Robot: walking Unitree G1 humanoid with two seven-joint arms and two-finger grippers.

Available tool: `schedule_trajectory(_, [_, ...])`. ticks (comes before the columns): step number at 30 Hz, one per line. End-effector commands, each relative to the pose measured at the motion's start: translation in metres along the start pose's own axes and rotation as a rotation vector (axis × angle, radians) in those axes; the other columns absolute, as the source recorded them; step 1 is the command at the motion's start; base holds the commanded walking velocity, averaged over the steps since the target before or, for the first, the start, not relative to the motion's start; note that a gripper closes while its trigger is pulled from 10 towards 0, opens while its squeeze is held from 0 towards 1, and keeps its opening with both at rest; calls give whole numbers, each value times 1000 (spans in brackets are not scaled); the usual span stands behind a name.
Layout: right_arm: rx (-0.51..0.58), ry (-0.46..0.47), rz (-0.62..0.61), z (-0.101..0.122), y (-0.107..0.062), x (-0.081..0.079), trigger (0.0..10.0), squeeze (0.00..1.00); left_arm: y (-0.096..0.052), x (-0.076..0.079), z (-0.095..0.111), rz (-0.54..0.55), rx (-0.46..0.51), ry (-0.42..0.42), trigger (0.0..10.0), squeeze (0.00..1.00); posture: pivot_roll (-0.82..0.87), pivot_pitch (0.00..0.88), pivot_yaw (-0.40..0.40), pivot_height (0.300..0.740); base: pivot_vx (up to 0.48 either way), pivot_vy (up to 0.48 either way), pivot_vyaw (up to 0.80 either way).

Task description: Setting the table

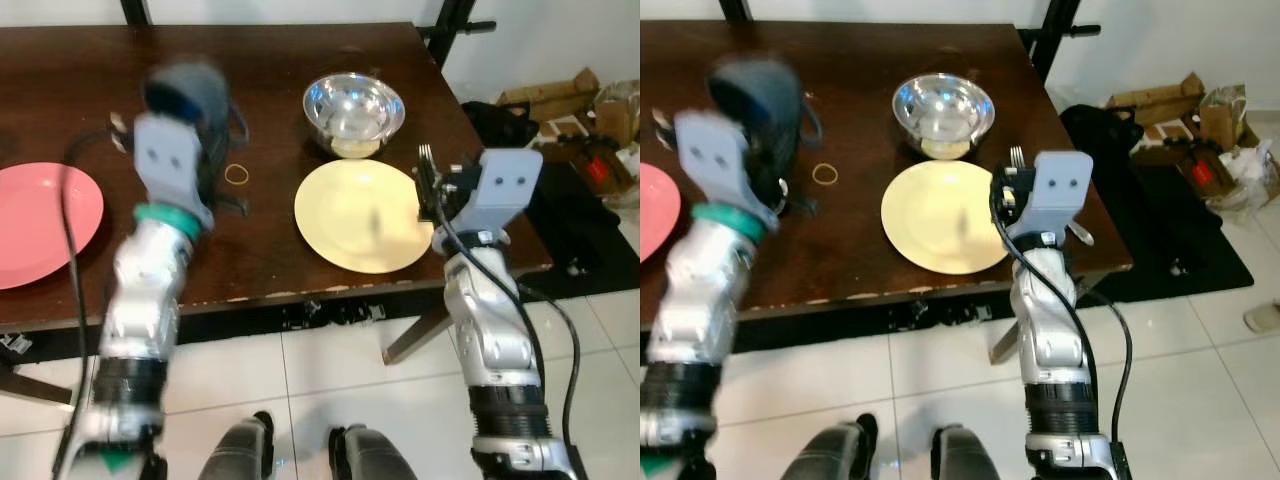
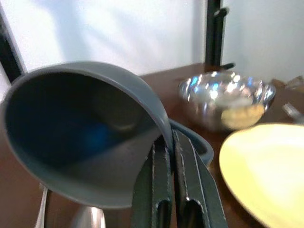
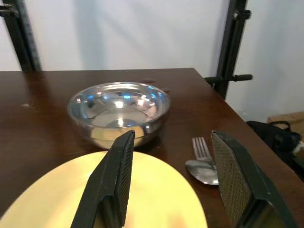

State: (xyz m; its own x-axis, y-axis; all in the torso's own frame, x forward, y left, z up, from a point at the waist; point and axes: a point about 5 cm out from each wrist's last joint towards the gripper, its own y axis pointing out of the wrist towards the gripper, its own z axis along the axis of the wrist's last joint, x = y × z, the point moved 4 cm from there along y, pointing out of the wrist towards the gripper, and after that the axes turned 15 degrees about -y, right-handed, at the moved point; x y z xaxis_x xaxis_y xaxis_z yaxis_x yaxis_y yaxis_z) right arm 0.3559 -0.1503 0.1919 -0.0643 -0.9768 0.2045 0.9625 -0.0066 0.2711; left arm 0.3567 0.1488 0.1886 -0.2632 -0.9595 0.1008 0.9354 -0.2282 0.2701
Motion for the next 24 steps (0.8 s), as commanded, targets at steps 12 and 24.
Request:
schedule_trajectory(12, [-46, 21, -20, -11, -9, -3, 10000, 0, -9, 6, 8, 56, 3, 94, 10000, 0, 45, 36, -5, 740, -235, 0, 0])
schedule_trajectory(24, [-46, 20, -14, -10, -9, -4, 10000, 0, -11, 11, 7, 74, -16, 98, 10000, 0, 39, 38, -8, 740, -480, 0, 0])
